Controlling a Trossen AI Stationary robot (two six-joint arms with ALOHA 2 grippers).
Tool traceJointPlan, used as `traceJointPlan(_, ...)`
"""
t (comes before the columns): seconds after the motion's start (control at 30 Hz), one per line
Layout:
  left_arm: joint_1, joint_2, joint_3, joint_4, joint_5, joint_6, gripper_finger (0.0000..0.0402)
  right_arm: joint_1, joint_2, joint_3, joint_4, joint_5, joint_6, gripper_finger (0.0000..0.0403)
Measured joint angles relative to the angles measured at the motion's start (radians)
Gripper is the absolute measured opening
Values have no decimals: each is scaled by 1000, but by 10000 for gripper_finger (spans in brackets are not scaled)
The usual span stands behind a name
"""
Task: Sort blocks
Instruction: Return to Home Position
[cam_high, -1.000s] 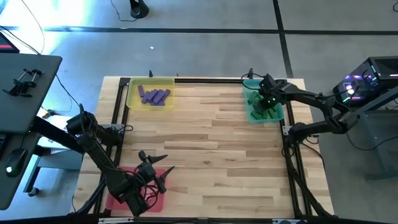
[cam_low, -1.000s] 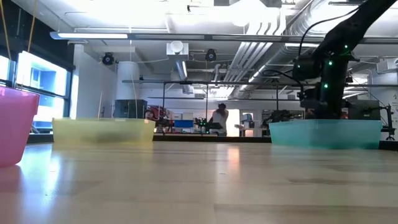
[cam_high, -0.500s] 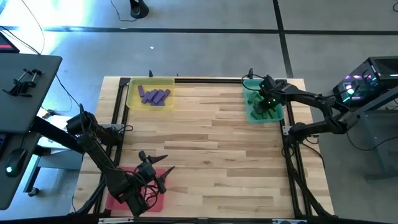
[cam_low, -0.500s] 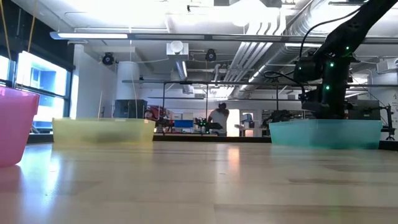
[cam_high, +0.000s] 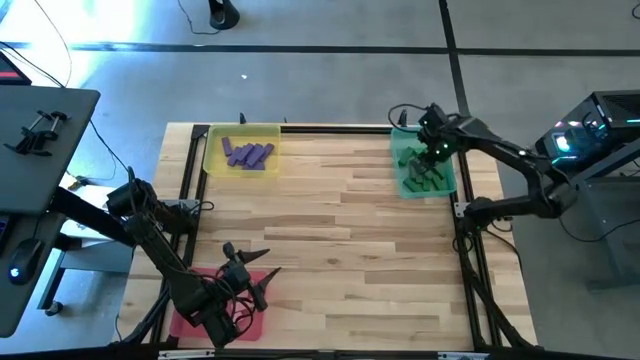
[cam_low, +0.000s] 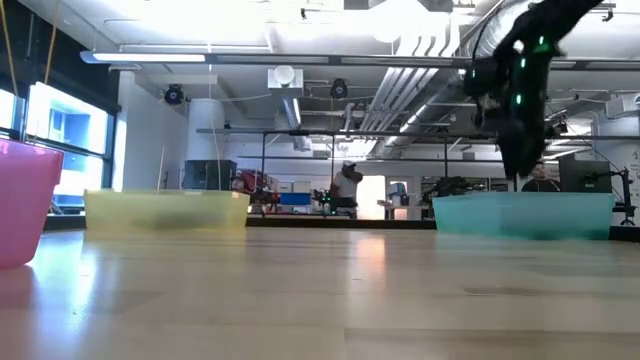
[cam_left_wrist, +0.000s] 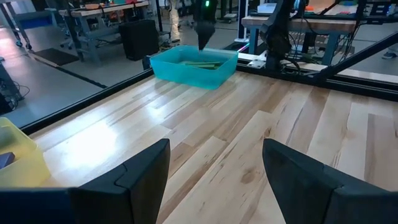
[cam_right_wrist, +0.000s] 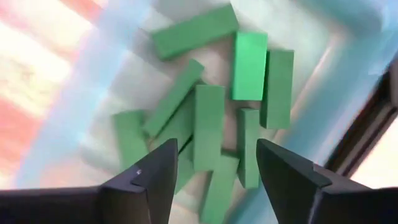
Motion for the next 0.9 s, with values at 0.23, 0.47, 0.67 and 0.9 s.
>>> traceJointPlan(0.23, 0, 0, 0, 10, 0, -10, 243, 177, -266, 65, -99, -5, 48, 204)
traceJointPlan(0.47, 0, 0, 0, 49, -1, 17, 243, 447, -677, 37, -126, -28, 295, 204)
traceJointPlan(0.67, 3, 0, 0, 48, -23, 18, 243, 615, -1026, -28, -52, -102, 471, 204)
traceJointPlan(0.9, 28, -1, 0, 43, -30, 2, 243, 606, -1258, -174, 12, -243, 434, 204)
